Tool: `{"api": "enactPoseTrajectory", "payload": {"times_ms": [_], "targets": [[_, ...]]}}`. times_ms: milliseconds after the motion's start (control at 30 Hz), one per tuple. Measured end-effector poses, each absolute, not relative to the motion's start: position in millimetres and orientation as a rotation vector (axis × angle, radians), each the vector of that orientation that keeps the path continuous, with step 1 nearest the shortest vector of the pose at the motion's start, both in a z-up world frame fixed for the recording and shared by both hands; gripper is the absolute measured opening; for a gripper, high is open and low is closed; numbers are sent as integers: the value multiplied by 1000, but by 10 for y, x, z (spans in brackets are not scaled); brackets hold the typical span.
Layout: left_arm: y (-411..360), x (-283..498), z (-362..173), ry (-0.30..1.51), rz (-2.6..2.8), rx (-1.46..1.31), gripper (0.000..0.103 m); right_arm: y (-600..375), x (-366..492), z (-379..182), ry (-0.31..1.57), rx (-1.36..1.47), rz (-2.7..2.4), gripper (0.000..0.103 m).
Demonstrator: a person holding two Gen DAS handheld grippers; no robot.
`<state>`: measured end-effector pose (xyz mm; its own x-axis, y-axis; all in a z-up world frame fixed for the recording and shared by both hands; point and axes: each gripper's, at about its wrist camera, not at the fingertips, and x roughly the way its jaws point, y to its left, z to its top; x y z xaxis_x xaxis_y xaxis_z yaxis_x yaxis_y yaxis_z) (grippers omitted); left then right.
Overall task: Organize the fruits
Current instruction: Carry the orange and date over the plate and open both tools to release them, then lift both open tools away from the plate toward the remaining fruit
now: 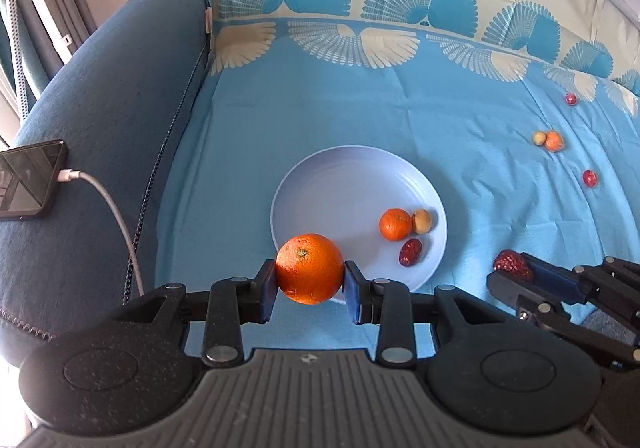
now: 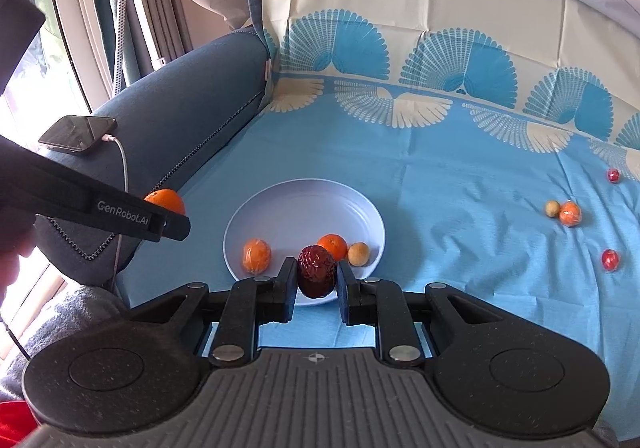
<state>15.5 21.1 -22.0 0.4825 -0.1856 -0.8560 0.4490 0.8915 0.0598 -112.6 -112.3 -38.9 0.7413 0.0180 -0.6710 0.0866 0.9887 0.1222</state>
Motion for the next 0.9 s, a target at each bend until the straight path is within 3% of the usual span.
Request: {"api": "enactPoseTrajectory", "payload": {"times_ms": [500,567,600,633,667,700,733,900], "targets": [[-146,1094,-1087,1065,-344,381,40,-1170,-133,-1072,851,116,-15,22],[-150,1144,-1116,1074,-338,377,57,-1186,-53,-1126,862,120,-8,22],[-148,1159,-1105,1077,-327,380,88,-1199,-24,-1138,869,127,-6,22],[-152,1169,-1074,1072,-308,383,102,-1216,-3,-1139,878,132,-17,34],[-142,1153,-1027,1050,-297,385,103,-1237,0,-1124,881,139,-34,47],[-144,1128,-962,1029,-299,396,103,-1258,-19,-1092,875,148,-48,72],[-148,1105,-914,1026,-304,411,103,-1275,-64,-1043,860,152,-59,81],[-124,882,-621,1108,-297,454,103,-1352,-411,-750,847,162,-83,89]]}}
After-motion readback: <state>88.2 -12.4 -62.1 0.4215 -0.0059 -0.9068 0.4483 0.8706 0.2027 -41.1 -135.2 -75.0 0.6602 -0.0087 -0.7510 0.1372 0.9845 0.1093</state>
